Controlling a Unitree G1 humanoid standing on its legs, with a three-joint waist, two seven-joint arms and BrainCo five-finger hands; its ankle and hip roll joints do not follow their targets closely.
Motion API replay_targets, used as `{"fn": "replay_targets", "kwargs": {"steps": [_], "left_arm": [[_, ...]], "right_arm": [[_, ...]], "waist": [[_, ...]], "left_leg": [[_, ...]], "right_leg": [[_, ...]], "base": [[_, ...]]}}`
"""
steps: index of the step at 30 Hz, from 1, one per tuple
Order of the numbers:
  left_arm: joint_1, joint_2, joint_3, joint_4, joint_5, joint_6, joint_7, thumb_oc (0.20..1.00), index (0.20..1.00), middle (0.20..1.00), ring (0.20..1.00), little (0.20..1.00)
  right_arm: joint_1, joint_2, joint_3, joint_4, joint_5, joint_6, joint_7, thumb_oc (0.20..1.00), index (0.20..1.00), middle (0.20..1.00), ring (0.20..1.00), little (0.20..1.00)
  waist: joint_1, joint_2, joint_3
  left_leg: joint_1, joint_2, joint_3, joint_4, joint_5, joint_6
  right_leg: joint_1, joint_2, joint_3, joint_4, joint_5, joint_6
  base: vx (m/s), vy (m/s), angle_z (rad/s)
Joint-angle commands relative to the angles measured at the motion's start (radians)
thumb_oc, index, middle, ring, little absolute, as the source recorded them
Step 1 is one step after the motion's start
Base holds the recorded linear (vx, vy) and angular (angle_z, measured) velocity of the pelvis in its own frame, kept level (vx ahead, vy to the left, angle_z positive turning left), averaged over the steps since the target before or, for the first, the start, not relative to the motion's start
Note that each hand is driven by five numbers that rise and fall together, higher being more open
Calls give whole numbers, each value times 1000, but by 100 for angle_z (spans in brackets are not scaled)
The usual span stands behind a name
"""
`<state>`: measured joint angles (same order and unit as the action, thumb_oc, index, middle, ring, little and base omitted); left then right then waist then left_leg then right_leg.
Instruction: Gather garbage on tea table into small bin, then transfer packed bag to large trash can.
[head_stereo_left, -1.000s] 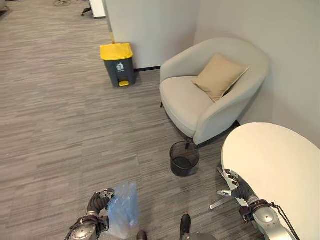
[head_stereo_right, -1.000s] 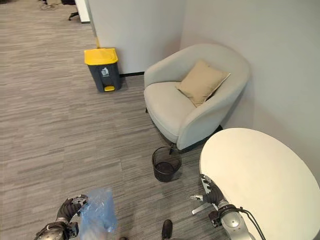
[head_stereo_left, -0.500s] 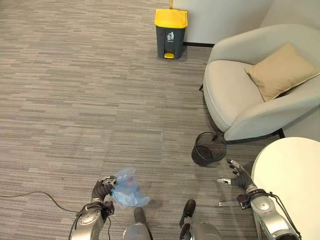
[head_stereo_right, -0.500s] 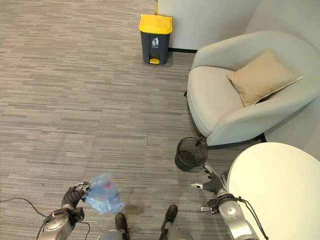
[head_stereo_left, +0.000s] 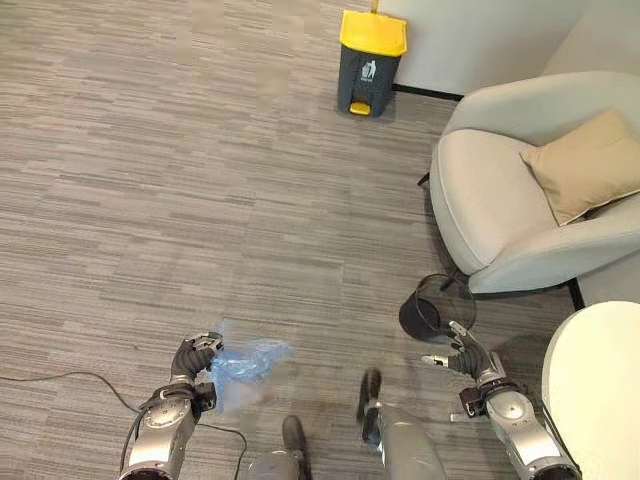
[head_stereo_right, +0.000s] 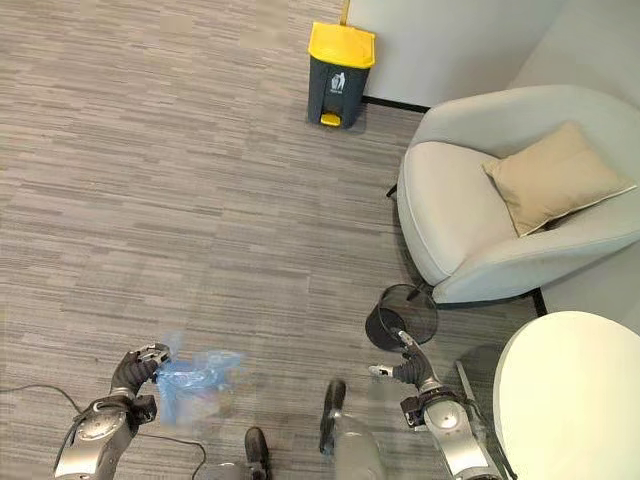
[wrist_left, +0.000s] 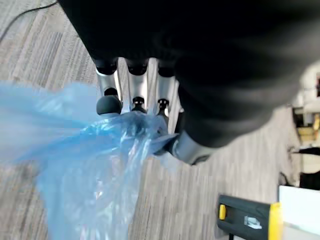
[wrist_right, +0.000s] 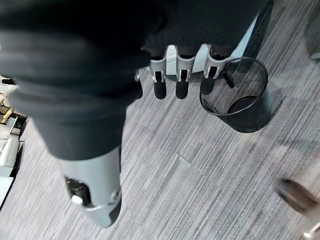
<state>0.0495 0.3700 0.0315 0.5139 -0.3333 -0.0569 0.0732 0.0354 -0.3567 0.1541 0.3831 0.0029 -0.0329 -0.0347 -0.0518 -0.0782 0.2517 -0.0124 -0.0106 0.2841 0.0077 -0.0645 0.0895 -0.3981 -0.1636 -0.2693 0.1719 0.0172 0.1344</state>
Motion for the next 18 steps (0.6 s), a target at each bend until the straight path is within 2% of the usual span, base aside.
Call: {"fn": "replay_targets", "kwargs": {"steps": [1, 5, 6, 7, 8, 9, 10, 11, 12, 14, 15, 17, 18], "left_arm": [[-6, 36, -6, -82, 15, -62, 2, 200, 200, 200, 200, 200], [-7, 21, -25, -83, 16, -64, -4, 200, 200, 200, 200, 200], [5, 17, -25, -83, 12, -61, -4, 200, 200, 200, 200, 200], [10, 12, -26, -84, 11, -61, -4, 200, 200, 200, 200, 200], [10, 11, -27, -81, 12, -60, -4, 200, 200, 200, 200, 200], [17, 11, -30, -86, 9, -59, -9, 200, 200, 200, 200, 200], [12, 9, -24, -84, 6, -62, -8, 200, 200, 200, 200, 200], [11, 9, -27, -79, 1, -62, -6, 200, 200, 200, 200, 200], [2, 2, -32, -66, -2, -60, -2, 200, 200, 200, 200, 200], [-1, 0, -34, -60, 1, -59, -2, 200, 200, 200, 200, 200], [-1, -3, -38, -66, 7, -58, -6, 200, 200, 200, 200, 200], [1, 3, -35, -71, 18, -56, -7, 200, 200, 200, 200, 200], [2, 5, -34, -70, 22, -55, -7, 200, 200, 200, 200, 200]], "right_arm": [[-27, -32, 0, -29, 28, -22, -23, 1000, 1000, 1000, 1000, 1000], [-12, -39, -1, -35, 27, -22, -23, 1000, 1000, 1000, 1000, 1000], [-3, -46, -2, -34, 26, -22, -20, 1000, 1000, 1000, 1000, 1000], [-3, -49, 0, -34, 29, -24, -21, 1000, 1000, 1000, 1000, 1000], [0, -57, -2, -32, 28, -30, -20, 1000, 1000, 1000, 1000, 1000], [7, -65, -4, -36, 26, -28, -17, 1000, 1000, 1000, 1000, 1000], [5, -73, -1, -31, 33, -31, -20, 1000, 1000, 1000, 1000, 1000], [8, -77, -9, -28, 36, -28, -22, 1000, 1000, 1000, 1000, 1000], [3, -85, -7, -13, 37, -27, -28, 1000, 1000, 1000, 1000, 1000], [0, -88, -11, -10, 37, -28, -31, 1000, 1000, 1000, 1000, 1000], [2, -94, -21, -9, 35, -26, -30, 1000, 1000, 1000, 1000, 1000], [4, -91, -25, -2, 36, -27, -33, 1000, 1000, 1000, 1000, 1000], [6, -90, -26, 3, 36, -28, -35, 1000, 1000, 1000, 1000, 1000]], "waist": [[-20, -5, 6], [-55, 5, -12], [-70, 14, -32], [-74, 20, -40], [-81, 25, -46], [-83, 27, -52], [-85, 25, -59], [-89, 20, -57], [-86, 9, -51], [-82, 6, -52], [-75, -7, -50], [-62, -6, -44], [-51, -5, -39]], "left_leg": [[33, -14, -57, 81, -145, -68], [106, -19, -125, 76, -198, -93], [128, 3, -129, 101, -212, -115], [129, 19, -126, 124, -202, -127], [115, 51, -117, 194, -153, -156], [88, 78, -110, 272, -118, -165], [73, 100, -98, 333, -58, -181], [49, 122, -84, 383, -36, -177], [-6, 118, -70, 405, -56, -150], [-31, 110, -71, 392, -78, -139], [-104, 108, -59, 341, -103, -130], [-148, 108, -67, 290, -65, -140], [-192, 106, -81, 262, -17, -149]], "right_leg": [[60, 0, 10, -40, 38, 19], [22, 4, 56, -33, 57, 18], [32, 10, 75, -8, 46, -2], [45, 14, 71, -10, 37, -8], [68, 24, 66, -12, 28, -24], [98, 36, 59, -20, 8, -39], [134, 60, 51, -33, -14, -57], [158, 65, 46, -40, -31, -69], [186, 71, 59, -46, -54, -80], [198, 72, 65, -47, -65, -78], [232, 61, 76, -56, -81, -71], [256, 70, 88, -52, -100, -72], [275, 78, 97, -54, -110, -73]], "base": [[323, -75, 38], [513, -213, 79], [520, -287, 72], [490, -312, 41], [333, -265, 33], [356, -297, 25], [332, -267, 17], [366, -231, 2], [305, -145, -14], [241, -64, -47], [263, -21, -47], [300, 0, -15], [264, 26, -24]]}}
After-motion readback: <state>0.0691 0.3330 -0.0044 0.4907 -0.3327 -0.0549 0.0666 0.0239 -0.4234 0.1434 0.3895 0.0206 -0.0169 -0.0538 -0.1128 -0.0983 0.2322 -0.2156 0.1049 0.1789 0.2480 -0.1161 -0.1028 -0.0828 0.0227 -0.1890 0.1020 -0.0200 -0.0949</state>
